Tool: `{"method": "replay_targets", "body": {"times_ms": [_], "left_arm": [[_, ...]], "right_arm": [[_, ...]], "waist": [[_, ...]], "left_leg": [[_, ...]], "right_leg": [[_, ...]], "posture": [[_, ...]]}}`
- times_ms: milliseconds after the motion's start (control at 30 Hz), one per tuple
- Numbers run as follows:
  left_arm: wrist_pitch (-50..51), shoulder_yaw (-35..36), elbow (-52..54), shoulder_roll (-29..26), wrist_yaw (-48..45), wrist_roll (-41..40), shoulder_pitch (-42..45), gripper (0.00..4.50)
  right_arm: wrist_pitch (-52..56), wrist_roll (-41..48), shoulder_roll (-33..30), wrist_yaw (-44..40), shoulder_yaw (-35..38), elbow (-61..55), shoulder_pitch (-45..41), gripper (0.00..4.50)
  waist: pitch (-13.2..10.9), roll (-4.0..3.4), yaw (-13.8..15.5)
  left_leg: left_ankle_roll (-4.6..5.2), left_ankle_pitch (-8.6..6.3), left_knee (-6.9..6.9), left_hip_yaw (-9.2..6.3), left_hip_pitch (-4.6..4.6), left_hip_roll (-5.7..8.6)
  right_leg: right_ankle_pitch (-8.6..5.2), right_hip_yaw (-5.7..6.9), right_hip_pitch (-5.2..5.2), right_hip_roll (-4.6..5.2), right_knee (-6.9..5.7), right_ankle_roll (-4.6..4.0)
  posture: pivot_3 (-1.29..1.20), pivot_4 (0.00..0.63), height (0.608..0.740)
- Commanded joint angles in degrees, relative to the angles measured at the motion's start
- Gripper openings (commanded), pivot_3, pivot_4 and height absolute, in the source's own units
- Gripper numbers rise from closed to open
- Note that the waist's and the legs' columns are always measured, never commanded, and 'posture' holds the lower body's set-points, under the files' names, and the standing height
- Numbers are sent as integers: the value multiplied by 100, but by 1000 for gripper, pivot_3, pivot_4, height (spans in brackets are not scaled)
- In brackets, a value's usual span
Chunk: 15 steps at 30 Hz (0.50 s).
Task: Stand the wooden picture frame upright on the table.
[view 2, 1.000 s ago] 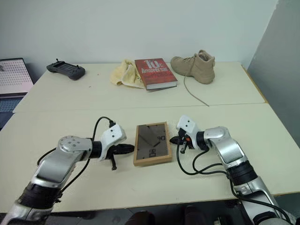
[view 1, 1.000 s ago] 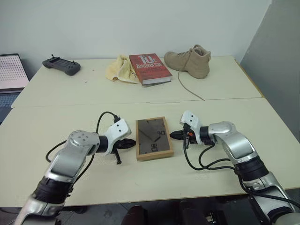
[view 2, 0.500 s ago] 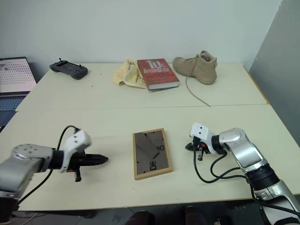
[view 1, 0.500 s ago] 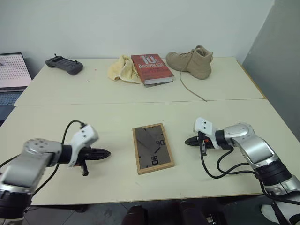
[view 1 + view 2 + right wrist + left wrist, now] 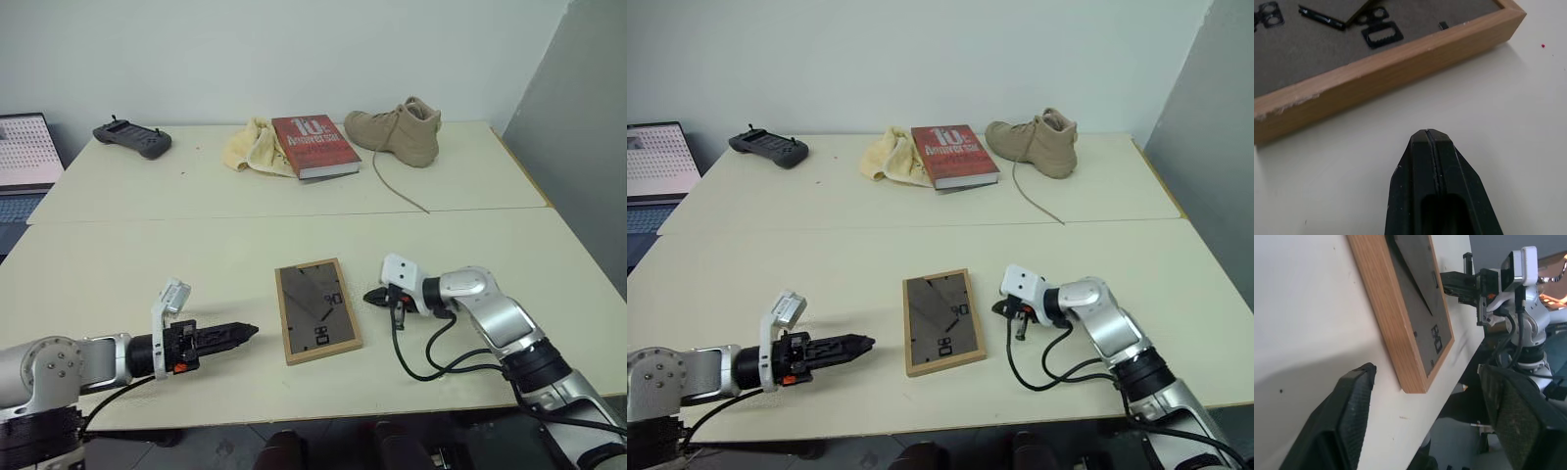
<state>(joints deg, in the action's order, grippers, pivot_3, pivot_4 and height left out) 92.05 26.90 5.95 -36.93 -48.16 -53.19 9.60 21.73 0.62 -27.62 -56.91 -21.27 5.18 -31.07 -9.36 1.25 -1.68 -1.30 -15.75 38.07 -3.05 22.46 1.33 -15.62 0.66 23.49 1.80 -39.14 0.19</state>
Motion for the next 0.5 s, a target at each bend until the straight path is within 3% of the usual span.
{"method": "replay_targets", "body": {"times_ms": [33, 333, 500], "left_arm": [[-33, -116, -166, 318, 344, 21, 60, 4456], [-606, -1072, -436, 675, 313, 180, -90, 4456], [-702, -1233, -244, 1060, 501, 82, -70, 4456]], "right_arm": [[12, -55, 223, 118, -77, -88, -145, 0], [419, -64, 641, 192, -207, -383, -177, 0], [680, -80, 686, 242, -246, -584, -51, 0]], "waist": [[0, 0, 1], [23, -28, 21], [38, -44, 143]], "left_leg": [[-2, 1, 0, 0, 0, 0], [-16, 7, -10, 3, -31, 7], [1, -2, -10, 4, -38, 24]], "right_leg": [[0, -1, 0, 0, 0, 0], [0, -6, -25, 4, 11, -1], [-1, -6, -34, 22, 13, 0]], "posture": [[0, 150, 740], [0, 150, 740], [0, 150, 740]]}}
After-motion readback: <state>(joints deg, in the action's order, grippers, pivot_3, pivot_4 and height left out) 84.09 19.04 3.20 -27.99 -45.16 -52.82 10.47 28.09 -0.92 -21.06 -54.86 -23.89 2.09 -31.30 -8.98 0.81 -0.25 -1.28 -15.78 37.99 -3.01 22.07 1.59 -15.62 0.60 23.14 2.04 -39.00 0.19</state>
